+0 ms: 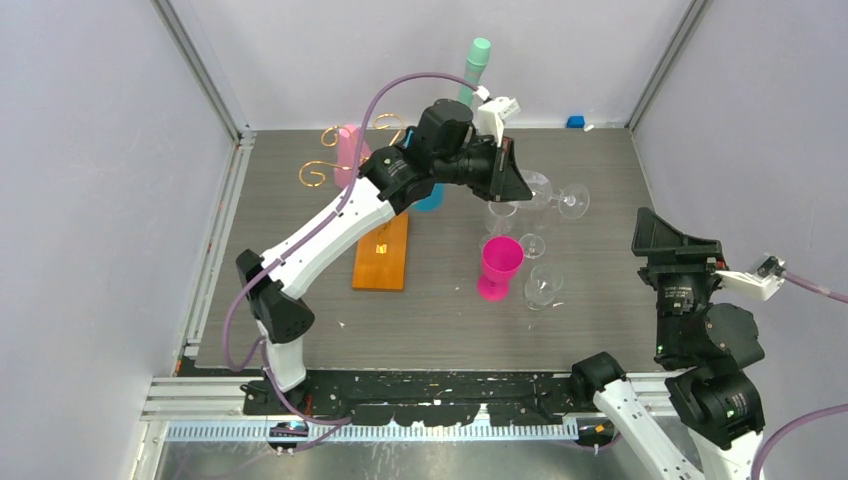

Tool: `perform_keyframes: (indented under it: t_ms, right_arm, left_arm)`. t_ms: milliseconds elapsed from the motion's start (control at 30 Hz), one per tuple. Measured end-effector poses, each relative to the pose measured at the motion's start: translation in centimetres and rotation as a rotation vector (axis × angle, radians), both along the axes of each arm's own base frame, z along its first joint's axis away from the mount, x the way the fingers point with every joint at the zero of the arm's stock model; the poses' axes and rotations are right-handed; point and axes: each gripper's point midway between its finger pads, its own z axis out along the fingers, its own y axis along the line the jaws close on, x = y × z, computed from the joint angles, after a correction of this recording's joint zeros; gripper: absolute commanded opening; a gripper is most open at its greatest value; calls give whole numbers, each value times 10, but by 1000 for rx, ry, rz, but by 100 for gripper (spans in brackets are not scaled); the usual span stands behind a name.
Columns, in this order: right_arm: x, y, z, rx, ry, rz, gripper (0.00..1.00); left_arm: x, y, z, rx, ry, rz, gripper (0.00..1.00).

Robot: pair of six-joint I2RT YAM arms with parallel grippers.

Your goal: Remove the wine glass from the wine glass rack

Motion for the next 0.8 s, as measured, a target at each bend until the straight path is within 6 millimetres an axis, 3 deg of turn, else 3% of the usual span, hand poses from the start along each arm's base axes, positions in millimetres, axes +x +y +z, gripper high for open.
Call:
perform_keyframes:
  t_ms: [133, 300, 500, 800]
  right_arm:
    - [-4, -8, -12, -34, 50, -39, 65]
    - [-6, -13, -29, -80, 124, -61, 64]
    - [-15, -19, -34, -147, 198, -71, 62]
    - [-36, -35, -48, -256, 310, -106, 65]
  left_arm:
    - [-2, -5, -16, 82, -38, -23, 0]
    - [-17, -27, -32, 171, -114, -78, 0]
    - [-31, -53, -60, 271, -205, -128, 0]
    - [-35, -72, -108, 424, -329, -162, 0]
